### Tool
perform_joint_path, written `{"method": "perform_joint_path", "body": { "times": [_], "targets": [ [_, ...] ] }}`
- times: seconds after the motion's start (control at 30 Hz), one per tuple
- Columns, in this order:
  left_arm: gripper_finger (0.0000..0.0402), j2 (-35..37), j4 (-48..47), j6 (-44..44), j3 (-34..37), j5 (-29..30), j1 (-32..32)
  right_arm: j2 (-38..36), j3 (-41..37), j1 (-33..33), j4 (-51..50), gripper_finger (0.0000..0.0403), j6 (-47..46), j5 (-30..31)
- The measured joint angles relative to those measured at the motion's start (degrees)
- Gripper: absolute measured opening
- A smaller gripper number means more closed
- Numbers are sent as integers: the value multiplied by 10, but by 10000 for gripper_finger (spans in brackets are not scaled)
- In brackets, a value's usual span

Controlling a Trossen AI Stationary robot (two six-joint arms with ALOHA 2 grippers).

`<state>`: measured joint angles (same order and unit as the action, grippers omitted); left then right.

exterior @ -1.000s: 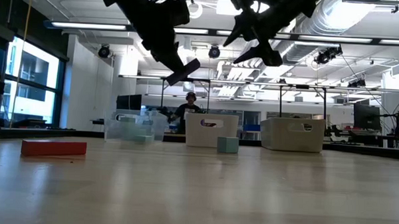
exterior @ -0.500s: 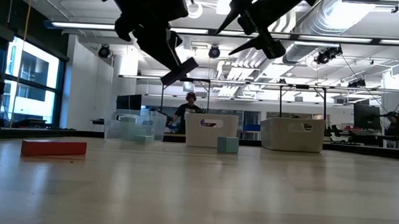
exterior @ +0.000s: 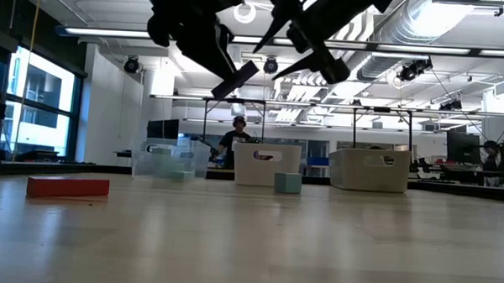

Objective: Sort & place blocks by color
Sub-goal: Put the blue block into the white bin

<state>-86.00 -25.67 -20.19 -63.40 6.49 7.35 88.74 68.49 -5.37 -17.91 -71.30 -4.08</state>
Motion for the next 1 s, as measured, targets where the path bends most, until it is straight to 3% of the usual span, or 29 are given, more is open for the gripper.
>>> {"method": "perform_joint_path", "body": {
  "times": [0.2, 0.63, 0.8, 1.0],
  "targets": [
    [0, 0, 1, -14, 0, 32, -1, 24, 0, 0, 31, 220, -9, -6],
    [0, 0, 15, -12, 0, 36, -3, 52, 0, 0, 54, 211, -7, -2],
    [0, 0, 16, -14, 0, 36, -3, 52, 0, 0, 58, 163, -3, 6],
    [0, 0, 15, -14, 0, 36, -3, 52, 0, 0, 66, 69, 18, 9]
  ]
}}
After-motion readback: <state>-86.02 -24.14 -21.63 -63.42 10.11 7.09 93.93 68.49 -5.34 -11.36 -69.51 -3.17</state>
